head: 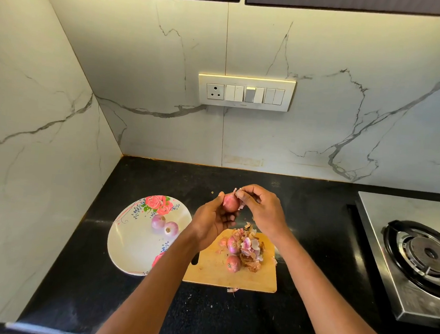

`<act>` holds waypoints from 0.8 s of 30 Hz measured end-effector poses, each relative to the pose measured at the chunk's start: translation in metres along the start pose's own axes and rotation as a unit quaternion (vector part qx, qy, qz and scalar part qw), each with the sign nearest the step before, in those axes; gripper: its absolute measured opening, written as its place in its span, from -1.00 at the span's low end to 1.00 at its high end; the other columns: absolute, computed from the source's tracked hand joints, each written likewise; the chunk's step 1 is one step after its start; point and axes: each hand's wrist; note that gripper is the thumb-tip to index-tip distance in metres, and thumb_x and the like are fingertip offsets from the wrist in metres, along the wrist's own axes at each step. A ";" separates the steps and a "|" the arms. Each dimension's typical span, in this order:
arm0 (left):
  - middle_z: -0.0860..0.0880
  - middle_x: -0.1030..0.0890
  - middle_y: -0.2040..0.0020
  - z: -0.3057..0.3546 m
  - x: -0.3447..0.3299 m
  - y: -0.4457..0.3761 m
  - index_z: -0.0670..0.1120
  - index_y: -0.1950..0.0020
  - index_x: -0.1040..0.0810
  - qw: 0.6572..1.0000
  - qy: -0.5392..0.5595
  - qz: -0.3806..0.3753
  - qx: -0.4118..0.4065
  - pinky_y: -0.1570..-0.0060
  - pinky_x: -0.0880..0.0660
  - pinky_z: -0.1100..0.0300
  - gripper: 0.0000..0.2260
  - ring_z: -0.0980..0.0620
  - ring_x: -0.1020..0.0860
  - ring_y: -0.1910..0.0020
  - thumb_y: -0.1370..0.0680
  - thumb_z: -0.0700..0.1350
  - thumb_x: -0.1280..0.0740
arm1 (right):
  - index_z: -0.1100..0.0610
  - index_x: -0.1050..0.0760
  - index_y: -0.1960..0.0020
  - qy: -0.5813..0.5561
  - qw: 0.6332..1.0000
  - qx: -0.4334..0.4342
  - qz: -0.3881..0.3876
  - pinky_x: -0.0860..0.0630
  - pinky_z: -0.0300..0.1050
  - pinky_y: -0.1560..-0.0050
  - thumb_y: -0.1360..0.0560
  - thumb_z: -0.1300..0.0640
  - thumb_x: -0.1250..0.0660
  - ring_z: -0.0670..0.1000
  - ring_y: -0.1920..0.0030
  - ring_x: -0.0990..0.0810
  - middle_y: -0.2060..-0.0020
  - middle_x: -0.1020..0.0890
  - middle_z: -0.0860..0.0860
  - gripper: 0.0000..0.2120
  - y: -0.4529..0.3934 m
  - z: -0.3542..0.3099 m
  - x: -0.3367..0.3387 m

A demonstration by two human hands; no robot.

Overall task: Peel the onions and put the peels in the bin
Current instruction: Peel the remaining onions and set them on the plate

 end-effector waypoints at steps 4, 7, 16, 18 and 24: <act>-0.18 -0.61 0.05 0.003 0.001 -0.002 -0.18 -0.28 -0.54 1.000 -0.019 0.007 -0.015 0.11 -0.55 0.18 -0.59 0.02 -0.54 0.18 -0.73 0.09 -0.08 | -0.01 -0.62 -0.05 -0.012 1.000 -0.007 -0.002 -0.51 -0.41 0.06 -0.61 0.03 -0.36 -0.22 0.05 -0.61 0.12 -0.68 -0.14 -0.92 0.001 0.001 -0.005; -0.21 -0.62 -0.01 0.004 0.003 -0.002 -0.16 -0.31 -0.49 0.999 -0.031 0.014 -0.024 0.10 -0.58 0.20 -0.64 0.01 -0.57 0.15 -0.73 0.07 -0.10 | 0.01 -0.63 -0.06 -0.017 0.999 -0.021 0.024 -0.51 -0.43 0.12 -0.61 0.04 -0.37 -0.18 0.06 -0.62 0.09 -0.69 -0.14 -0.90 0.001 0.006 -0.004; -0.08 -0.58 -0.18 0.006 0.014 -0.003 -0.04 -0.39 -0.51 0.993 -0.075 0.036 -0.088 -0.06 -0.61 0.20 -0.71 -0.05 -0.60 -0.06 -0.73 -0.03 -0.12 | -0.03 -0.63 -0.20 0.136 0.985 -0.066 -0.083 -0.57 -0.30 -0.10 -0.59 0.10 -0.41 -0.26 0.01 -0.61 -0.02 -0.67 -0.19 -0.80 0.006 0.033 0.006; -0.09 -0.57 -0.20 0.005 0.014 -0.005 -0.04 -0.40 -0.46 0.991 -0.090 0.040 -0.094 -0.05 -0.61 0.22 -0.72 -0.05 -0.62 -0.08 -0.72 -0.03 -0.14 | -0.06 -0.61 -0.22 0.121 0.989 -0.052 -0.059 -0.56 -0.35 -0.08 -0.58 0.06 -0.42 -0.25 -0.02 -0.60 -0.04 -0.65 -0.21 -0.78 0.008 0.029 0.007; -0.10 -0.60 -0.21 0.003 0.009 -0.005 -0.02 -0.26 -0.51 0.986 -0.110 0.042 -0.120 -0.05 -0.62 0.21 -0.79 -0.06 -0.64 -0.16 -0.71 0.00 -0.16 | -0.07 -0.62 -0.22 0.056 0.996 0.010 -0.072 -0.55 -0.39 -0.05 -0.52 -0.08 -0.46 -0.23 -0.10 -0.61 -0.07 -0.66 -0.23 -0.71 0.005 0.002 -0.003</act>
Point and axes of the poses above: each hand's wrist, its own y-axis away from the middle knuckle, its own x-axis out of the back of the hand, z = x × y
